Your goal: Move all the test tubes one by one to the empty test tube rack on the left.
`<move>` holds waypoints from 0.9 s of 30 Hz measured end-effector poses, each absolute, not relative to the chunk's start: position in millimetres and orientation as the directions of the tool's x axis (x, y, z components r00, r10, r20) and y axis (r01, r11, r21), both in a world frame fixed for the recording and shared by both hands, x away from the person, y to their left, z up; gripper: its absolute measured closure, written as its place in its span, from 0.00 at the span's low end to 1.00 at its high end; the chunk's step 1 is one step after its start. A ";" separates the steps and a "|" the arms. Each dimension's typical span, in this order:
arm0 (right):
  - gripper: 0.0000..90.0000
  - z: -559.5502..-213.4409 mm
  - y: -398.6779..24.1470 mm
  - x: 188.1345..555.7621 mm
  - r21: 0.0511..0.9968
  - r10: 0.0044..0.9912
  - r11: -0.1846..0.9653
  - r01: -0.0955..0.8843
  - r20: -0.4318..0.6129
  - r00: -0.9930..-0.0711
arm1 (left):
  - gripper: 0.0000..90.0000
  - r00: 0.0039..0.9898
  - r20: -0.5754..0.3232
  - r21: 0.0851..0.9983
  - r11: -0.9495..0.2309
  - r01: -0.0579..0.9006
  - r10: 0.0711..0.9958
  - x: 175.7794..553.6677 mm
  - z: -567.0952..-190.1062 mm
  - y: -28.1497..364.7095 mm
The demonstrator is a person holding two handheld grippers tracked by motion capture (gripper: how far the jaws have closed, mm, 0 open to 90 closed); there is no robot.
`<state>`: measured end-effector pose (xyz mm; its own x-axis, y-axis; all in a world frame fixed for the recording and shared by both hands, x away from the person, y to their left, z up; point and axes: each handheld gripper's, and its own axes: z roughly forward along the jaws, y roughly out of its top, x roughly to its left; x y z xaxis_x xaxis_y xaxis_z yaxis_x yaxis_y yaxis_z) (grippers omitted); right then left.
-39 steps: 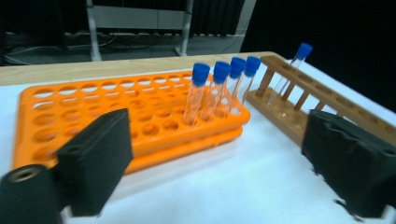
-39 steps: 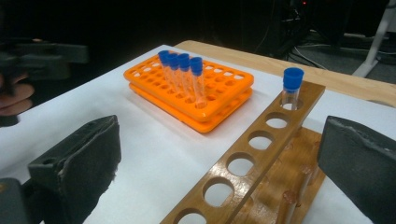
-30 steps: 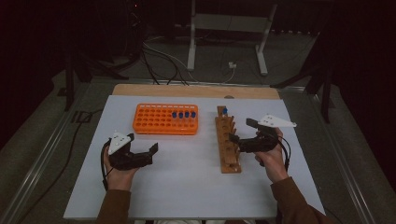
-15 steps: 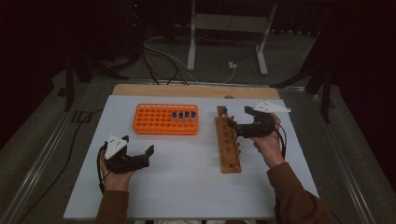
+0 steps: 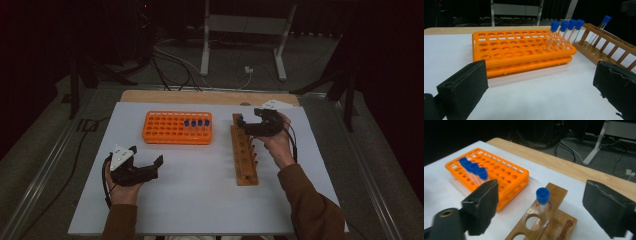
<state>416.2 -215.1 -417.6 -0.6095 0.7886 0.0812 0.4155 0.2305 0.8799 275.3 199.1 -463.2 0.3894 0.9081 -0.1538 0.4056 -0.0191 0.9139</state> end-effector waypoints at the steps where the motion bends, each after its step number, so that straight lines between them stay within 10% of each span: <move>1: 0.18 -419.8 -213.8 418.5 0.877 0.791 0.235 0.419 0.078 -0.607 | 0.01 0.389 -0.152 0.914 -0.021 0.406 0.908 275.5 -463.6 198.8; 11: 0.73 -443.2 -206.7 435.2 0.839 0.786 0.302 0.452 0.049 -0.616 | 0.01 0.393 -0.154 0.910 -0.024 0.414 0.906 276.5 -465.5 198.5; 27: 0.83 -455.7 -202.5 445.9 0.815 0.791 0.302 0.494 0.075 -0.608 | 0.01 0.397 -0.155 0.909 -0.026 0.416 0.905 277.1 -466.5 197.3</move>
